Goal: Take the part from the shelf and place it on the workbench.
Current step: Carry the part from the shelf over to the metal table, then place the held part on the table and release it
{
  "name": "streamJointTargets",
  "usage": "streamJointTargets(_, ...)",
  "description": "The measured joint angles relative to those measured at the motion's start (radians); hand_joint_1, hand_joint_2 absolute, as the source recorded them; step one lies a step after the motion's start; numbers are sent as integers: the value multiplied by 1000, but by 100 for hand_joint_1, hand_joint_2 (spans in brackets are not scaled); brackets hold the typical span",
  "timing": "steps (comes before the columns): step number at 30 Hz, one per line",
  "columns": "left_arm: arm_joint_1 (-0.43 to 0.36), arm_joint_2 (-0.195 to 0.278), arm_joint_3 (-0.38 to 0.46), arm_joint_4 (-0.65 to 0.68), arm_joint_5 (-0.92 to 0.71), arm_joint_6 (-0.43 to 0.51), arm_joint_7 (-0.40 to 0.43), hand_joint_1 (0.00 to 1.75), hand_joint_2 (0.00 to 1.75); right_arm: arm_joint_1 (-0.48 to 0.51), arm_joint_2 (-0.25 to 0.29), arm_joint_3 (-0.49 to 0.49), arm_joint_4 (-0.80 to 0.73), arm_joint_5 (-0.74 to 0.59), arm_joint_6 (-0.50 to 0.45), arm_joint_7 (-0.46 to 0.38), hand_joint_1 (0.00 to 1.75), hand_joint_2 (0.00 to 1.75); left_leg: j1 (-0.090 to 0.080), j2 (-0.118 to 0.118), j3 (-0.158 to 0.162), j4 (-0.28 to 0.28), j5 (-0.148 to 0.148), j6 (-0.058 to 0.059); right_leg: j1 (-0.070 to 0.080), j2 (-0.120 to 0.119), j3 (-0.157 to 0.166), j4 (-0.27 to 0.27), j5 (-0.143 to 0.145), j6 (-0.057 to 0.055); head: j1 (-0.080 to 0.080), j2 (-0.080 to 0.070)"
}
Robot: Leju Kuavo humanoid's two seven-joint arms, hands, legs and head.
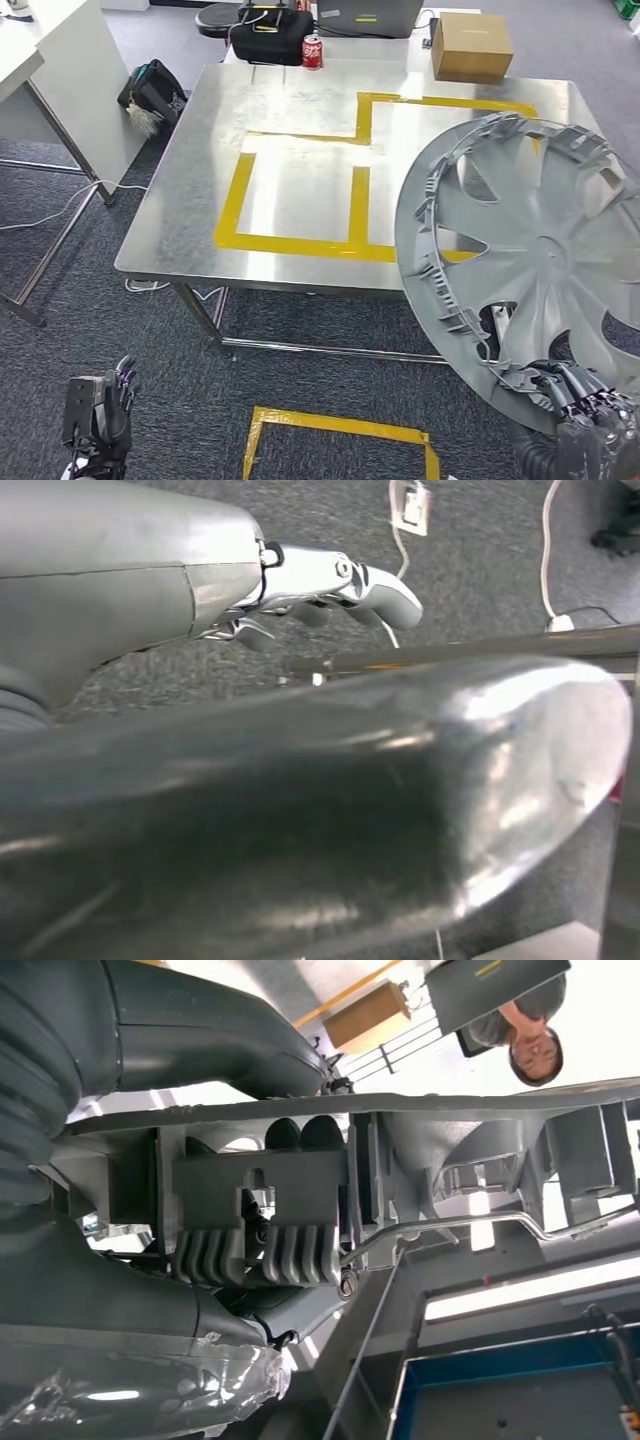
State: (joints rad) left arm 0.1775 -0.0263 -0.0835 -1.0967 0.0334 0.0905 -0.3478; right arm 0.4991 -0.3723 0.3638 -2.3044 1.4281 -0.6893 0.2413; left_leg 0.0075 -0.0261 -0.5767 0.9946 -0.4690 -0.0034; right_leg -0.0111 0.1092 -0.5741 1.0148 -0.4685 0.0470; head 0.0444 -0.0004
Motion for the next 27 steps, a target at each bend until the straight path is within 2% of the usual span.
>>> streamJointTargets(1, -1, 0, 0, 0, 0, -5, -2, 0, 0, 2, 0, 0, 3, 0, 0, -1, 175, 175, 0, 1, 7, -3, -5, 8, 0, -10, 2, 4, 0, 4, 0, 0)
streamJointTargets(3, -2, 0, 3, 1, -1, -11, -7, 0, 0, 3, 0, 1, 9, -1, 0, -2, 175, 175, -1, 5, 27, -5, -11, 21, 2, -52, -15, 53, -15, 10, 3, 0)
streamJointTargets(5, 0, 2, 9, 2, -1, -14, -9, 0, 0, 1, 0, 1, 15, -1, 0, -2, 175, 175, -3, 11, 44, -6, -18, 27, 3, -90, -80, 167, -55, 15, 3, 0)
streamJointTargets(7, 2, 4, 15, 5, -2, -17, -9, 0, 0, 1, 0, 1, 22, -2, 0, 0, 175, 175, -4, 16, 62, -5, -34, 28, 2, -100, -157, 272, -86, 17, 3, 0)
streamJointTargets(8, 3, 4, 17, 6, -3, -18, -9, 0, 0, 2, -1, 2, 25, -3, 0, 2, 175, 175, -4, 18, 73, -5, -44, 27, 2, -101, -178, 283, -88, 17, 3, 0)
streamJointTargets(9, 4, 4, 17, 7, -4, -20, -10, 0, 0, 4, -2, 2, 29, -5, 0, 6, 175, 175, -4, 20, 87, -5, -55, 26, 1, -102, -181, 259, -76, 17, 3, 0)
streamJointTargets(10, 4, 3, 18, 8, -6, -21, -10, 0, 0, 5, -3, 2, 33, -6, 0, 9, 175, 175, -3, 22, 102, -6, -67, 24, 1, -104, -169, 207, -50, 16, 3, 0)
streamJointTargets(12, 5, 3, 20, 10, -8, -24, -10, 0, 0, 7, -7, 4, 40, -5, 0, 15, 175, 175, -4, 26, 134, -6, -95, 17, 2, -118, -132, 89, 27, 12, 4, 0)
streamJointTargets(13, 5, 3, 21, 11, -9, -25, -10, 0, 0, 7, -9, 5, 42, -5, 0, 17, 175, 175, -5, 27, 149, -11, -108, 11, 5, -122, -115, 55, 49, 7, 3, 0)
streamJointTargets(14, 5, 3, 23, 11, -10, -25, -10, 0, 0, 7, -10, 6, 44, -4, 0, 19, 175, 175, -5, 29, 164, -15, -115, 4, 7, -124, -104, 38, 57, 1, 3, 0)
streamJointTargets(16, 0, 3, 26, 12, -10, -25, -11, 0, 0, 9, -12, 8, 45, -3, 0, 21, 175, 175, -4, 30, 176, 2, -103, -10, 10, -114, -76, 34, 37, -15, 1, 0)
streamJointTargets(17, -4, 2, 26, 12, -10, -26, -12, 0, 0, 10, -13, 8, 45, -2, 0, 22, 175, 175, -3, 30, 160, 45, -80, -15, 8, -110, -62, 30, 29, -22, 2, 0)
streamJointTargets(18, -6, 1, 25, 12, -10, -26, -12, 0, 0, 10, -13, 8, 45, -2, 0, 22, 175, 175, -3, 30, 125, 107, -58, -20, 7, -107, -44, 27, 21, -30, 0, 0)
streamJointTargets(19, -7, 0, 25, 12, -11, -27, -12, 0, 0, 9, -13, 8, 46, -1, 0, 23, 175, 175, -2, 30, 78, 176, -46, -23, 5, -105, -27, 22, 11, -36, 0, 0)
streamJointTargets(20, -6, -1, 25, 12, -11, -28, -13, 0, 0, 10, -13, 9, 46, -1, 0, 24, 175, 175, -2, 29, 26, 239, -54, -26, 5, -103, -10, 17, -1, -40, -1, 0)
streamJointTargets(21, -2, -1, 25, 13, -11, -28, -12, 0, 0, 10, -13, 10, 46, 0, 0, 24, 175, 175, -2, 29, -22, 278, -89, -27, 5, -99, 9, 12, -14, -42, -1, 0)
streamJointTargets(22, 3, -1, 26, 14, -11, -27, -12, 0, 0, 10, -13, 10, 47, 1, 0, 25, 175, 175, -3, 29, -64, 296, -137, -28, 5, -95, 32, 7, -28, -43, -1, 0)
streamJointTargets(23, 10, -1, 28, 16, -10, -27, -12, 0, 0, 10, -13, 10, 48, 2, 0, 26, 175, 175, -3, 29, -96, 294, -184, -26, 5, -91, 56, 2, -43, -42, -1, 0)
streamJointTargets(24, 16, -1, 30, 18, -10, -26, -12, 0, 0, 11, -13, 10, 49, 2, 0, 28, 175, 175, -5, 29, -117, 272, -211, -23, 5, -89, 81, -3, -58, -40, -1, 0)
streamJointTargets(25, 21, -1, 33, 20, -10, -25, -12, 0, 0, 11, -14, 11, 49, 3, 0, 31, 175, 175, -8, 29, -130, 233, -203, -17, 6, -88, 106, -8, -74, -38, -1, 0)
streamJointTargets(27, 25, -1, 38, 22, -10, -27, -12, 0, 0, 10, -16, 13, 51, 4, 0, 39, 175, 175, -18, 27, -136, 125, -82, 0, 9, -89, 150, -19, -105, -34, -1, 0)
